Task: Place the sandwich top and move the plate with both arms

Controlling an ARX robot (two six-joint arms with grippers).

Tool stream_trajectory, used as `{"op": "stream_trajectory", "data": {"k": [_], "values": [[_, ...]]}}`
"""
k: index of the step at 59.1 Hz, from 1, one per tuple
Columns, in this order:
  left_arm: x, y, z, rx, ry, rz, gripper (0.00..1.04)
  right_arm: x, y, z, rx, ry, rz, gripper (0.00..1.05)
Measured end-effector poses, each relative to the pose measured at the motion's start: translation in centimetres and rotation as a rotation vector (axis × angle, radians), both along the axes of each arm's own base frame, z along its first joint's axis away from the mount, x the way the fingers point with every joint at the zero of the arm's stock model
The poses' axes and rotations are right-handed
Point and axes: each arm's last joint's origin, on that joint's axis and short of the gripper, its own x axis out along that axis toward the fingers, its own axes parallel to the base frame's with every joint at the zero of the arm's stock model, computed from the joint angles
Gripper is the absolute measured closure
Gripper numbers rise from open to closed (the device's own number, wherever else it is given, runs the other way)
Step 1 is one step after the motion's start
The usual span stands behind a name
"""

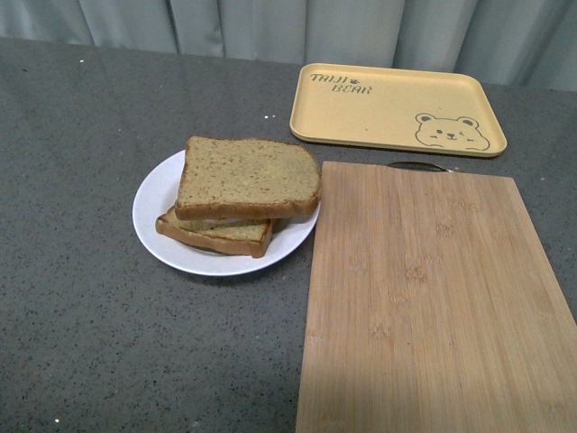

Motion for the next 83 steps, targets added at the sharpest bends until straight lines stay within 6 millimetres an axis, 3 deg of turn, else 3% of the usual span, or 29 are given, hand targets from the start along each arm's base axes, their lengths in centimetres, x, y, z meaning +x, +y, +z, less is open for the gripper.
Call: {"op": "stream_trajectory", "data": {"k": [34, 55, 60, 67, 72, 83], "values": [[0.0, 0.0, 0.0, 0.000, 0.000, 0.000, 0.07, -1.6, 0.0, -0.3, -0.001, 0.005, 0.003, 1.03], [0.0, 0.0, 0.0, -0.001, 0.007, -0.011, 0.07, -1.6, 0.0, -0.3, -0.002, 0.006, 0.003, 0.44], [0.6, -0.2, -0.5, -0.071, 0.259, -0.169, 0.07, -1.6, 0.0, -0.3, -0.002, 0.006, 0.003, 0.28], [2.3, -0.6, -1.5, -0.118, 0.383, -0.187, 0.07, -1.6, 0.0, -0.3, -0.001, 0.006, 0.002, 0.09], [3.9, -1.2, -1.8, -0.159, 0.416, -0.213, 0.07, -1.6, 0.0, -0.3, -0.001, 0.006, 0.002, 0.10], [9.3, -2.9, -2.5, -0.330, 0.522, -0.210, 0.07, -1.6, 0.0, -0.3, -0.001, 0.006, 0.002, 0.09]]}}
